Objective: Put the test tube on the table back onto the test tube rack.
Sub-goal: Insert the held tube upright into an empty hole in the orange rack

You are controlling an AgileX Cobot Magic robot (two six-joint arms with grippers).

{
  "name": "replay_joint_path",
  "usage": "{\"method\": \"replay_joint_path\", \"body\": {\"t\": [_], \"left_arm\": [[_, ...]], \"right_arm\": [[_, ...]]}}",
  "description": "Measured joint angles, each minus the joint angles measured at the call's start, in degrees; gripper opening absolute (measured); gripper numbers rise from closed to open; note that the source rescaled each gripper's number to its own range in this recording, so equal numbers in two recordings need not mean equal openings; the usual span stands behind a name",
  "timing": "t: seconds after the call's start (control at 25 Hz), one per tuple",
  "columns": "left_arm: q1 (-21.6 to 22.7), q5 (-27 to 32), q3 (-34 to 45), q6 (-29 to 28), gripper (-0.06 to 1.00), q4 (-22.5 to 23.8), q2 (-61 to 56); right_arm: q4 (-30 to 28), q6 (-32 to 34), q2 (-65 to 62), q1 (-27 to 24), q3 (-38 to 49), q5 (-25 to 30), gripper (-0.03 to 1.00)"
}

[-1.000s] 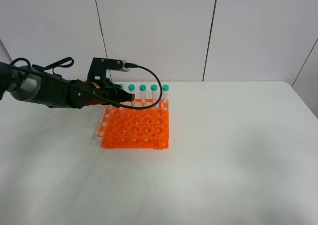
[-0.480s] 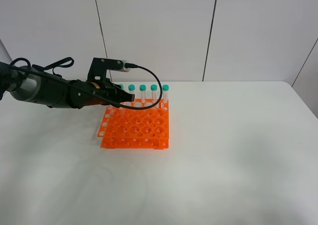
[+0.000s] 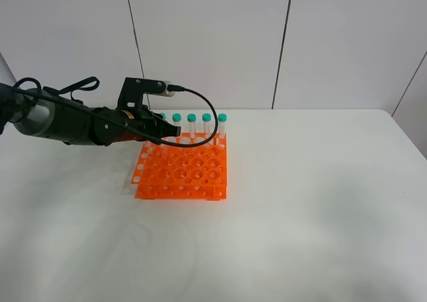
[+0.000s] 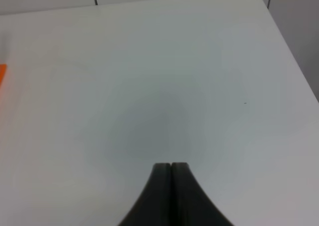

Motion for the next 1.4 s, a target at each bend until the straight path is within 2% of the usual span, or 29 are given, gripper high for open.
{"method": "replay_joint_path", "body": {"t": [0.2,0.32,0.48,1.4], "left_arm": [[-0.2,0.2,0.0,1.0,0.56,0.0,0.0],[-0.2,0.2,0.0,1.3,0.67,0.0,0.0],[-0.2,0.2,0.0,1.5,0.71,0.0,0.0],[-0.2,2.0,-1.9,1.5,0.72,0.0,-0.1]], "right_arm": [[0.0,0.0,0.0,0.0,0.0,0.0,0.00],[0.0,0.0,0.0,0.0,0.0,0.0,0.00],[0.0,0.0,0.0,0.0,0.0,0.0,0.00],[0.0,0.0,0.0,0.0,0.0,0.0,0.00]]}}
